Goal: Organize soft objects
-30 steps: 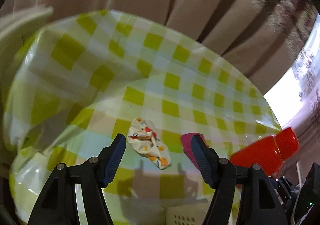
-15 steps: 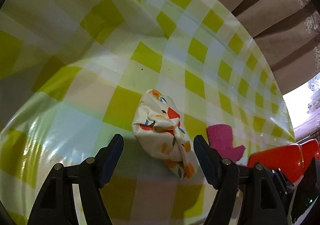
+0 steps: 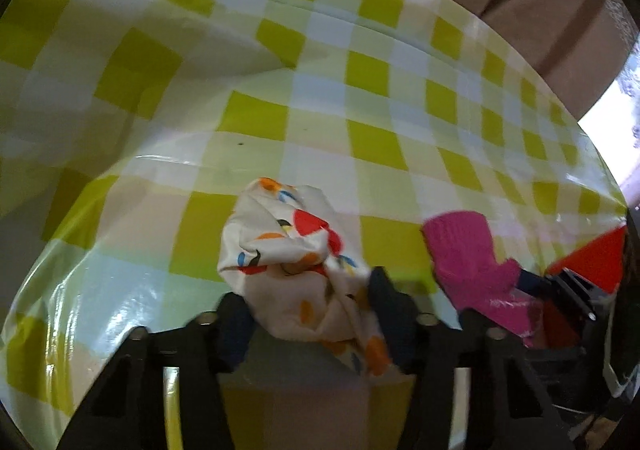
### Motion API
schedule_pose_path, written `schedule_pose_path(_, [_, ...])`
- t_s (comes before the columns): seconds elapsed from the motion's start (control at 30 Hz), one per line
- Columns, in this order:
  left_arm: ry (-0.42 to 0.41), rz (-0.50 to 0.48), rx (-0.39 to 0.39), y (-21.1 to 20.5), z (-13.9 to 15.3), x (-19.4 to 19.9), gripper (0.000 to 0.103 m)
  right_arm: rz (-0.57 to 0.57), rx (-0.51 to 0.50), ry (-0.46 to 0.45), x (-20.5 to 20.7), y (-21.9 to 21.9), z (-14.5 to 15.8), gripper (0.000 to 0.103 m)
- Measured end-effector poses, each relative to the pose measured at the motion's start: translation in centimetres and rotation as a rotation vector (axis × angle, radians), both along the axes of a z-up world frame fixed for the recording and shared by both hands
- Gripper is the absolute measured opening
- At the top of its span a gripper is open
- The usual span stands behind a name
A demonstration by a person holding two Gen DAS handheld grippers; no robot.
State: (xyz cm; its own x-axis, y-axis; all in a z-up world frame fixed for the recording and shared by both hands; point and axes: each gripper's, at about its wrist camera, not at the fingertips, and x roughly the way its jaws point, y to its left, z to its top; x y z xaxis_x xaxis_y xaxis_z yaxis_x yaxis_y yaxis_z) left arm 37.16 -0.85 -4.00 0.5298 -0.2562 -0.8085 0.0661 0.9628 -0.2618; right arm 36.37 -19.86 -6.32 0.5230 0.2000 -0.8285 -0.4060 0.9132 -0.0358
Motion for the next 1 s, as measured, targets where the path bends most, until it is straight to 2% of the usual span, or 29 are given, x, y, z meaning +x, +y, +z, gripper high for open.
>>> schedule_pose_path(0.03, [-0.003, -0.009, -0.002, -0.1, 0.0, 0.0, 0.041, 0.001, 0.005, -0.005, 0.1, 0.1, -0.1, 0.071])
schedule_pose_path(0.1, [-0.012, -0.018, 0.007, -0.3, 0.2, -0.2, 0.035, -0.001, 0.015, -0.006, 0.2, 0.1, -0.1, 0.059])
schedule_pose_path(0.17, [-0.019, -0.02, 0.002, -0.3, 0.4, -0.5, 0.027, -0.022, 0.034, 0.005, 0.4, -0.1, -0.1, 0.036])
schedule_pose_path(0.2, [-0.024, -0.018, -0.002, -0.3, 0.5, -0.5, 0.021, -0.031, 0.045, 0.006, 0.5, -0.2, -0.1, 0.031])
schedule_pose_path(0.27, [-0.029, -0.017, -0.013, -0.1, 0.8, -0.8, 0.019, -0.032, 0.043, -0.005, 0.3, 0.0, 0.1, 0.025])
schedule_pose_path(0.6, [-0.084, -0.003, -0.026, 0.3, 2.7, -2.3, 0.017, -0.052, 0.047, -0.056, -1.5, -0.5, 1.8, 0.021])
schedule_pose_path(1.0, [-0.216, -0.001, -0.065, 0.4, 9.3, -6.7, 0.017, -0.09, 0.048, -0.151, -6.2, -1.4, 7.4, 0.021])
